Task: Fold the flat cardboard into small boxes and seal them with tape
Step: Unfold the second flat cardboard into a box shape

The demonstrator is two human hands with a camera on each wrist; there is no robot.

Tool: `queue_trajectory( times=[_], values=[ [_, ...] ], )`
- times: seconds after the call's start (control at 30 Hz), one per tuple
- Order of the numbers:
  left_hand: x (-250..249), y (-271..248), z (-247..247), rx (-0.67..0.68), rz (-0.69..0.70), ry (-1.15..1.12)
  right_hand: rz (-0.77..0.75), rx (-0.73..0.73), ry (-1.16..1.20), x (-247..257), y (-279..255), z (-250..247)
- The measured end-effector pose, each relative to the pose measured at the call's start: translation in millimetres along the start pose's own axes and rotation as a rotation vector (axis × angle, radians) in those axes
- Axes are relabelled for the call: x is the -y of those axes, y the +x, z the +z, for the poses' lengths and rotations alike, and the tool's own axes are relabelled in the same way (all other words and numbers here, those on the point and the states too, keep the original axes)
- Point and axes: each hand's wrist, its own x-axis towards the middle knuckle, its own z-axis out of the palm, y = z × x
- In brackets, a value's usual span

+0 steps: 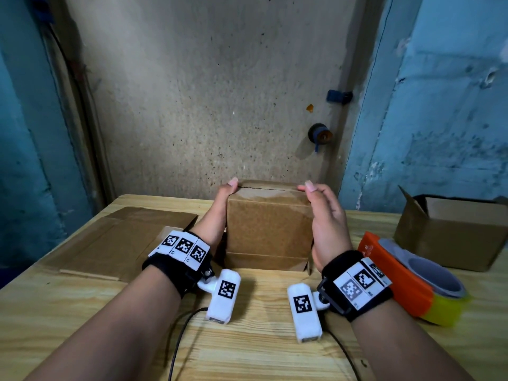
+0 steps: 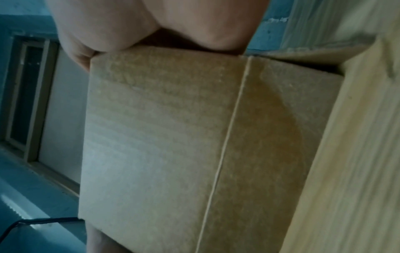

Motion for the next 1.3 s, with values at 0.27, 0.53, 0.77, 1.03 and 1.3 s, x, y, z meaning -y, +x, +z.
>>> queue_trajectory(
  times=[0.27, 0.53, 0.77, 1.03, 1.3],
  values=[
    [-3, 5, 2, -0.141, 0.070, -0.075, -0.017, -0.027, 0.002, -7, 6, 3],
    [-13, 0, 6, -0.223, 0.009, -0.057, 0.088, -0.032, -0.037, 5, 8, 4],
    [-48, -10, 3, -0.128, -0.066, 0.296, 0.152, -0.089, -0.125, 17, 7, 9],
    [-78, -26, 60, 0.011, 0.282, 1.550, 0.200, -0.076, -0.157, 14, 6, 9],
    [-51, -38, 90, 0.080, 0.355, 1.713, 0.284, -0.120, -0.179, 3, -7, -8]
  ],
)
